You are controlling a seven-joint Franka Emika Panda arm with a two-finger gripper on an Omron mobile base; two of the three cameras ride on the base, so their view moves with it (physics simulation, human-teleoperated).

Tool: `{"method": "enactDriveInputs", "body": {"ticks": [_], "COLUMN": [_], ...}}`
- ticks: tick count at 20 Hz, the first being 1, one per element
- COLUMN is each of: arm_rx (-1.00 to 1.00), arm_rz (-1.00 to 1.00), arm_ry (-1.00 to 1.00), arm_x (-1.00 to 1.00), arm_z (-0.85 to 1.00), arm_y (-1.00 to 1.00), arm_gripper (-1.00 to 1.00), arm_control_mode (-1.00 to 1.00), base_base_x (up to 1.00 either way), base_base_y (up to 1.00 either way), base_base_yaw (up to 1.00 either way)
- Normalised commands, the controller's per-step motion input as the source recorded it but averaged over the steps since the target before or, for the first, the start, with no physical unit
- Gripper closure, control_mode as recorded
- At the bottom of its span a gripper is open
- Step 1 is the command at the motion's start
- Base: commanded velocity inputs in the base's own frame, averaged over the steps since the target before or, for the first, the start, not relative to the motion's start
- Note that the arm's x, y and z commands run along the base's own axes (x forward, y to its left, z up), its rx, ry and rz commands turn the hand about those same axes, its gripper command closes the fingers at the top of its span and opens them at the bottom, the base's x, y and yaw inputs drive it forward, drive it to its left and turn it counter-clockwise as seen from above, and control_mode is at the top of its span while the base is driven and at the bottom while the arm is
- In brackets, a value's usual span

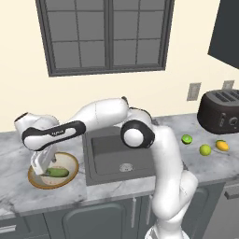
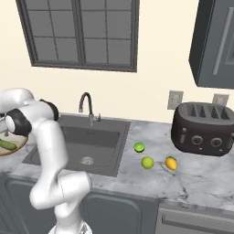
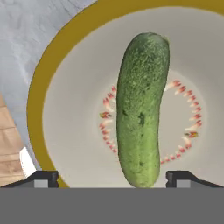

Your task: There is a mixed pile of frozen fruits and vegetables on the counter. Locate all the frozen vegetables and place the items in a bowl on the counter. Take all the frozen fruits and defrost them in a running sink.

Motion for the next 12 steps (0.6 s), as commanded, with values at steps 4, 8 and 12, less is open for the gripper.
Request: {"method": "enactDriveInputs", "body": {"ticks": [4,8,12], "arm_rx": [0.09,0.12,0.13], "arm_rz": [-0.08,-0.07,-0.06], "arm_ry": [0.0,0.0,0.01], "arm_x": [-0.37,-0.33,-0.31], "arm_z": [0.28,0.28,0.27], "arm_y": [-0.8,-0.89,-0.93], "arm_gripper": [-1.0,-1.0,-1.0], "arm_control_mode": [-1.0,-1.0,-1.0], "base_base_x": [0.0,0.0,0.0], "base_base_y": [0.0,0.0,0.0], "base_base_yaw": [0.0,0.0,0.0]}}
